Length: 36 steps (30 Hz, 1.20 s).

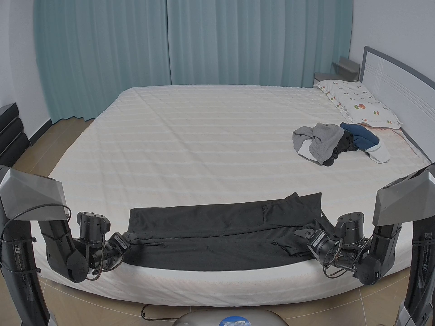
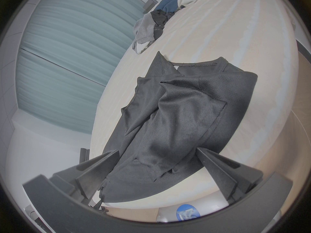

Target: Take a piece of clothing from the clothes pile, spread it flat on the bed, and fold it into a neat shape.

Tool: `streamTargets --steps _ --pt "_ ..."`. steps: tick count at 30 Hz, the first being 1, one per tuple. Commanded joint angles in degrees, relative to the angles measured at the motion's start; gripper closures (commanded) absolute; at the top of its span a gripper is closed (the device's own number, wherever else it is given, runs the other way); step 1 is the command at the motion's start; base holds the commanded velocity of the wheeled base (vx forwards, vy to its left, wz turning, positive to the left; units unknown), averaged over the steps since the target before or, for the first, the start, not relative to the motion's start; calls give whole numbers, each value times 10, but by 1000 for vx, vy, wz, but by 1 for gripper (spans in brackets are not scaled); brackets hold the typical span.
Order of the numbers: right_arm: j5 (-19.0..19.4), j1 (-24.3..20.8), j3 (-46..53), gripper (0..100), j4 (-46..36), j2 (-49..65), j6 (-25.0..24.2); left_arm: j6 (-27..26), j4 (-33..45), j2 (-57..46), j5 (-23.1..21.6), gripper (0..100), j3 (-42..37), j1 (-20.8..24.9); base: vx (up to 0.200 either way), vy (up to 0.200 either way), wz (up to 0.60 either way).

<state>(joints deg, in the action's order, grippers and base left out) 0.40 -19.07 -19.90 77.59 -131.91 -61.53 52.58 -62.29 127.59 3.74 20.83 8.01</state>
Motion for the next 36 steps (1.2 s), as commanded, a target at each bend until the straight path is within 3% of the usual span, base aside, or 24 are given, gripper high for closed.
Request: streamTargets --steps 1,14,15,36 --pt "-3 -2 -8 0 0 -18 0 1 0 0 0 0 0 0 0 0 0" --pt "-34 -4 -32 0 -17 -27 0 1 0 -1 0 0 0 0 0 0 0" --pt "-36 -4 -32 100 -18 -27 0 1 0 -2 0 0 0 0 0 0 0" --pt "-36 -7 3 100 -17 19 0 1 0 0 0 0 0 0 0 0 0"
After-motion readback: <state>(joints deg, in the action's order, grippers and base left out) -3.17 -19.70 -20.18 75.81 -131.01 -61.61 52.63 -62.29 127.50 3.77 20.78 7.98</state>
